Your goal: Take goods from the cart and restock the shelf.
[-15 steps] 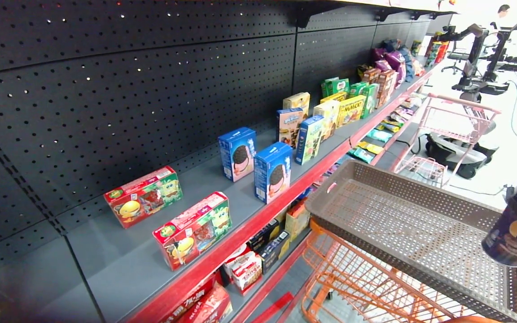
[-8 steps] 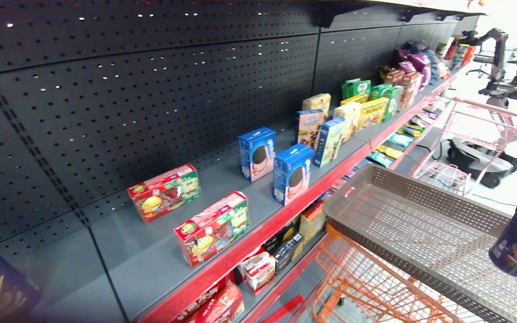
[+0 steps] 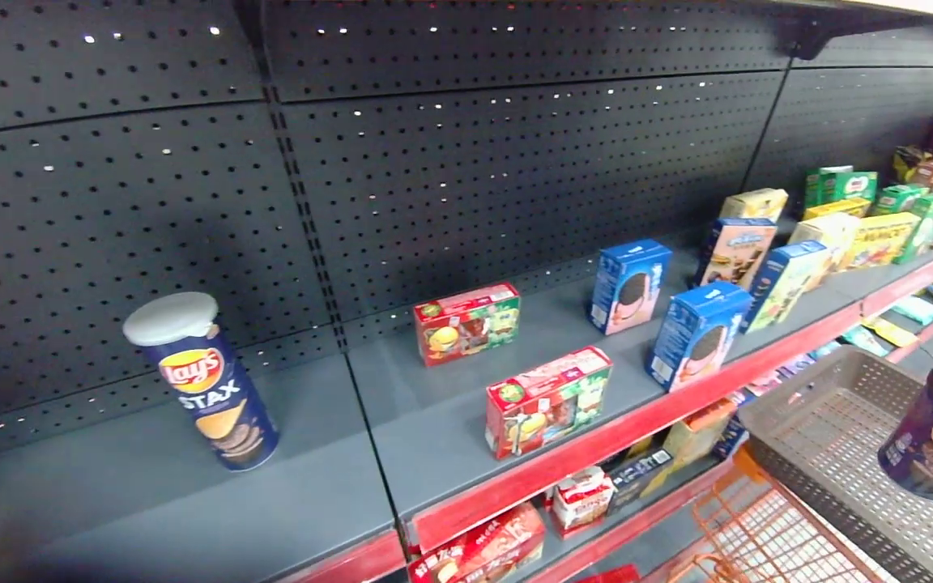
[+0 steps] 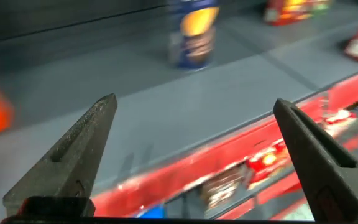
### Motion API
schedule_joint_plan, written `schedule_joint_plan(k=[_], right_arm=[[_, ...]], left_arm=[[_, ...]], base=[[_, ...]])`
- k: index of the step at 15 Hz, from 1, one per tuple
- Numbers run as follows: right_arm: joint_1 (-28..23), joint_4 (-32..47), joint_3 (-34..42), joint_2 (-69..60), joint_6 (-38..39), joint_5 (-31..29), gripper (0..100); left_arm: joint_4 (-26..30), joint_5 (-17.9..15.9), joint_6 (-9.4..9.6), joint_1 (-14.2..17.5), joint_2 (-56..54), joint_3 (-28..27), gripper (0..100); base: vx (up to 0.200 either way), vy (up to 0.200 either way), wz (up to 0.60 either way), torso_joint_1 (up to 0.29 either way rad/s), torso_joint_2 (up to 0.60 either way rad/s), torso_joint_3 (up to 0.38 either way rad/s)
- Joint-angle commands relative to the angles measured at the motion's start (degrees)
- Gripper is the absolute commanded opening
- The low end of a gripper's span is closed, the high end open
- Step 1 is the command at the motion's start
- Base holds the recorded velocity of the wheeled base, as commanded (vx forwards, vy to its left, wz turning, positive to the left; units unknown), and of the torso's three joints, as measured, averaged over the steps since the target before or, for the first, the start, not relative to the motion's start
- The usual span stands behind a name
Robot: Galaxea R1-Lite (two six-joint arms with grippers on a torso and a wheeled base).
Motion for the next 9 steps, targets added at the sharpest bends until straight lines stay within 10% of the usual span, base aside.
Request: schedule_joint_plan(k=[1, 9], right_arm=[[0.1, 0.1, 0.0, 0.0, 0.0, 0.0, 0], [0.5, 1.0, -0.6, -1.8, 0.0, 0.9, 0]], left_arm=[[0.0, 0.0, -0.01, 0.1, 0.0, 0.0, 100], [0.0, 0.0, -0.01, 0.1, 0.0, 0.0, 100]], base=[[0.000, 0.000, 0.60, 0.002, 0.00, 0.002], [0.000, 0.000, 0.45, 0.002, 0.00, 0.001]])
